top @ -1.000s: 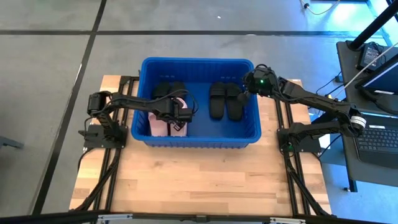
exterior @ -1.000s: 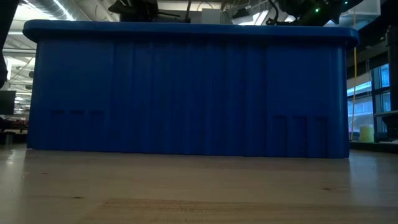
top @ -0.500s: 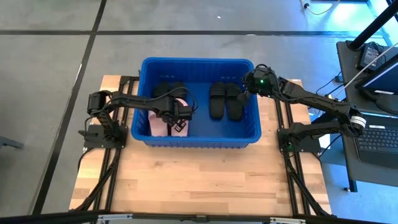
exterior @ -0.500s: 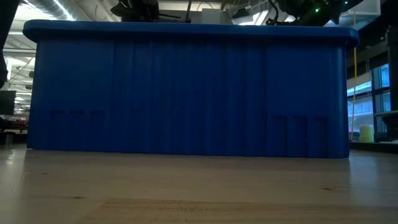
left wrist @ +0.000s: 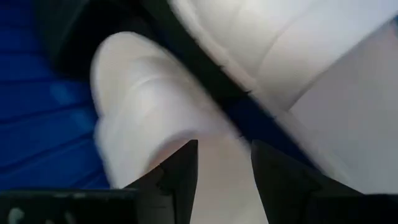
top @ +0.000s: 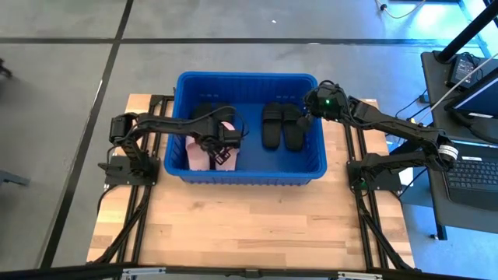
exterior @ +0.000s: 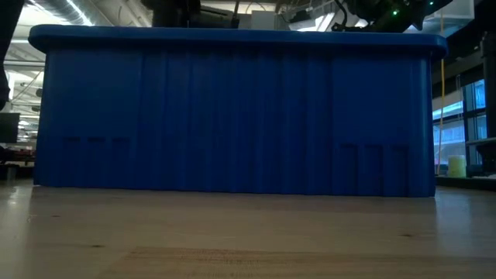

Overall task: Pick and place slides into bin
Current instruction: Adjust the pink slides in the organizer bin

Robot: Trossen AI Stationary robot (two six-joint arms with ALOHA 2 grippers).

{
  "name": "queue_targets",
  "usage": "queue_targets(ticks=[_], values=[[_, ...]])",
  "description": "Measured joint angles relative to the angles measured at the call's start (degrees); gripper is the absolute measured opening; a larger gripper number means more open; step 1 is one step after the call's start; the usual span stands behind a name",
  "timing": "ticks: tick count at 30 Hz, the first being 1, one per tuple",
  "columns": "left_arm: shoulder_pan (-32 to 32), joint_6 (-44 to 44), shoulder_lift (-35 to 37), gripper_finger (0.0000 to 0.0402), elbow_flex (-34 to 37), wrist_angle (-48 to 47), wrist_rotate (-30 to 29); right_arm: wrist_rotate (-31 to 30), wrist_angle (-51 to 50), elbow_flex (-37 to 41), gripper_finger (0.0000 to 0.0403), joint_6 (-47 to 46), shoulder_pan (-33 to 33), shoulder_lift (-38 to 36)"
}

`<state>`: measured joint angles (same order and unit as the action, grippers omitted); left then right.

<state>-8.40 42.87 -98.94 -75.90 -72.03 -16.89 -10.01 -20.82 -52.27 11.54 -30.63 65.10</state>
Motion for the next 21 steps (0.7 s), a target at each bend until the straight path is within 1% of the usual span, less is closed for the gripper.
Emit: queue_targets(ticks=[10, 16, 18, 21], values=[[0.0, 0.0, 0.04, 0.0143, -5.8, -5.1, -1.15, 0.01, -0.02, 0.0, 0.0251, 0.84, 0.02, 0.0], [0.5, -1.44, 0.04, 0.0143, -11.13, -15.01, -1.04, 0.01, -0.02, 0.0, 0.0251, 0.8, 0.01, 0.0], [0.55, -3.97, 0.1, 0.0143, -13.29, -18.64, -0.24, 0.01, -0.02, 0.0, 0.0251, 0.78, 0.0, 0.0], [0.81, -14.13, 1.53, 0.0143, -14.87, -17.71, 3.46, 0.02, 0.03, 0.0, 0.0251, 0.78, 0.02, 0.0]])
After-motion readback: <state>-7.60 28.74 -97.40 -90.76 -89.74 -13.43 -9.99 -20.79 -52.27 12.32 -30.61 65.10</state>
